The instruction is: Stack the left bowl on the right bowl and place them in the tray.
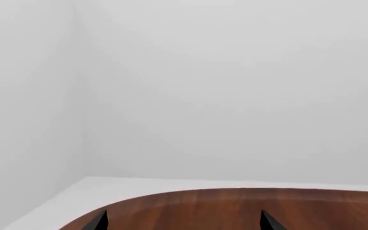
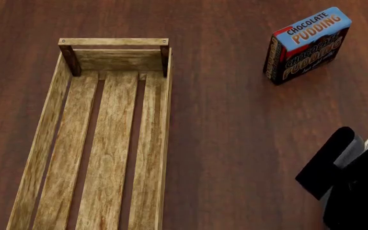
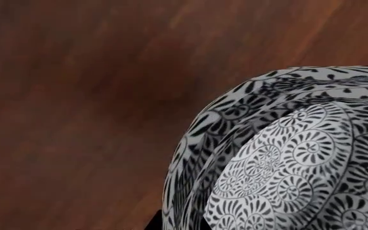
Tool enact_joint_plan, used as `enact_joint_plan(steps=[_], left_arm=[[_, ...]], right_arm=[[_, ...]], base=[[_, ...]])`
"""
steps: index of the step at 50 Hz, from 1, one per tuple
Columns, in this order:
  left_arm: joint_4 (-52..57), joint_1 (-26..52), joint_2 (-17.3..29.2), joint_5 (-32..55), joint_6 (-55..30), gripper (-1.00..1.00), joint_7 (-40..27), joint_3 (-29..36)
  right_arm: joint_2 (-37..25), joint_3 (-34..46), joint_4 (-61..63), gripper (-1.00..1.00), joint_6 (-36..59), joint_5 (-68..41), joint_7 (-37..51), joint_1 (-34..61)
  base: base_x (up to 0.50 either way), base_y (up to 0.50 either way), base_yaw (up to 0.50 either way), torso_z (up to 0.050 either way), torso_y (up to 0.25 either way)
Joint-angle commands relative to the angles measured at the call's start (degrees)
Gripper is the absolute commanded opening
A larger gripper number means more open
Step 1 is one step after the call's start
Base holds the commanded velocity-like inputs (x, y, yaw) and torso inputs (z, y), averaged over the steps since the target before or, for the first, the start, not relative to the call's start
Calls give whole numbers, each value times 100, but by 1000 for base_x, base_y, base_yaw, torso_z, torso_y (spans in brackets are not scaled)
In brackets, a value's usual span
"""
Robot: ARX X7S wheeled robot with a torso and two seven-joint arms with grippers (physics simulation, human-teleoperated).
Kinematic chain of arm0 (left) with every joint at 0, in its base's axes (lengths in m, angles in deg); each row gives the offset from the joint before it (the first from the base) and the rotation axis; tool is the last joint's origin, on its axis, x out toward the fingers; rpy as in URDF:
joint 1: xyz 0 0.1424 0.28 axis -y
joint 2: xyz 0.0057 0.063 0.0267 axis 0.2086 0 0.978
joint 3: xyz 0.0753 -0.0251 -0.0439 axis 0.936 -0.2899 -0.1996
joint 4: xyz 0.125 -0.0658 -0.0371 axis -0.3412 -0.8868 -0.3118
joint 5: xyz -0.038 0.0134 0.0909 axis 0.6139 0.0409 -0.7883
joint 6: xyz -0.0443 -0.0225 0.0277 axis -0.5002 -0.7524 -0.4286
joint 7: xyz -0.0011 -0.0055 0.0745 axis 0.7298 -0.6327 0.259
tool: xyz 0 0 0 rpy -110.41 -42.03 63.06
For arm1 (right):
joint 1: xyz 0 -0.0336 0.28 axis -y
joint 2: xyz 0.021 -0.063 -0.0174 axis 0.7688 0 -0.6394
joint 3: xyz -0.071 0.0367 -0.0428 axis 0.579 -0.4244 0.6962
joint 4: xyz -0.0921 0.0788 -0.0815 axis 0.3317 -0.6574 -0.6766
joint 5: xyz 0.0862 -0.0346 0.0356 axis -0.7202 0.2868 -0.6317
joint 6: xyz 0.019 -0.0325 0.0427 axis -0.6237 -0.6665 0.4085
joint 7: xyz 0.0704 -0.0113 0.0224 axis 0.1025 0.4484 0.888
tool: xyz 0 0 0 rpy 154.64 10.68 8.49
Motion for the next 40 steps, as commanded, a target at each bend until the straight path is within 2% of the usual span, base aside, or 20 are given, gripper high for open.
enact_joint_plan(steps=[1, 11, 16, 27, 40], left_arm=[[61, 24, 54, -5, 27, 100, -15, -33], [125, 17, 131, -47, 93, 100, -31, -43], [114, 24, 123, -46, 104, 100, -23, -51], [181, 121, 117, 30, 56, 100, -43, -96], [243, 452, 104, 239, -52, 100, -69, -48]], right_arm=[[210, -25, 367, -100, 612, 534, -183, 846], [843, 266, 548, -100, 705, 2025, -2084, 1655], [1147, 444, 540, -100, 558, 2529, -2758, 1919], [1966, 1040, 244, -100, -688, 4207, -4844, 2584], [2669, 1100, -552, -100, -2227, 5430, -6206, 2617]], base=[[0, 0, 0, 0, 0], [0, 0, 0, 0, 1], [0, 0, 0, 0, 0], [0, 0, 0, 0, 1], [0, 0, 0, 0, 1]])
